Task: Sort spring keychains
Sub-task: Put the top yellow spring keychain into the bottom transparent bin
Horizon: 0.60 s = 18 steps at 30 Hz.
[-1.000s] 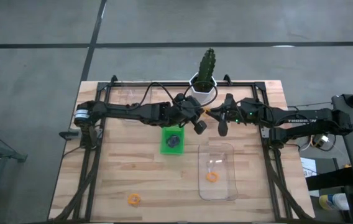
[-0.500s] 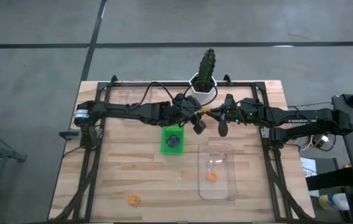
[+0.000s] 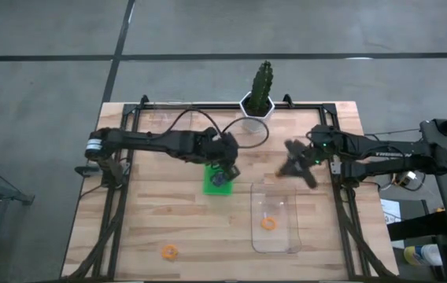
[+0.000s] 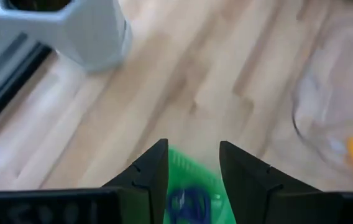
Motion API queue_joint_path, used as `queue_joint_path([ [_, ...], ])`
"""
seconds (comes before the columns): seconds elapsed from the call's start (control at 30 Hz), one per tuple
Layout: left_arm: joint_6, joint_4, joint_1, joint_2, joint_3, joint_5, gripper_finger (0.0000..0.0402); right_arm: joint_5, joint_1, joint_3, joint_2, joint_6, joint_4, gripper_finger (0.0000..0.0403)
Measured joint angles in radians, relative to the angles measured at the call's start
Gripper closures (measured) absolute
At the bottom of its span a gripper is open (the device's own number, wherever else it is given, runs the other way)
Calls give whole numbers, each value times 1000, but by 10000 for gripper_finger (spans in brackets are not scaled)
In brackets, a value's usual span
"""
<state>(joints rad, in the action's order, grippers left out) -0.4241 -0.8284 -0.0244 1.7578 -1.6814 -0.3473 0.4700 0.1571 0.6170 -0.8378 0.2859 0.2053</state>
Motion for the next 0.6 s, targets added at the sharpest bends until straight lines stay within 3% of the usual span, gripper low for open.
queue_joint_path([
  [0.1,-3,-82,-33,-18,0,6,266,283,-13,0,21,97,-10,380],
  [0.33,1,-217,-122,-20,1,7,266,461,-71,0,46,266,-20,377],
  [0.47,-1,-230,-173,-20,34,7,266,443,-101,0,42,328,-35,376],
  [0.6,-43,-245,-219,-22,75,7,266,229,-138,0,15,365,-24,376],
])
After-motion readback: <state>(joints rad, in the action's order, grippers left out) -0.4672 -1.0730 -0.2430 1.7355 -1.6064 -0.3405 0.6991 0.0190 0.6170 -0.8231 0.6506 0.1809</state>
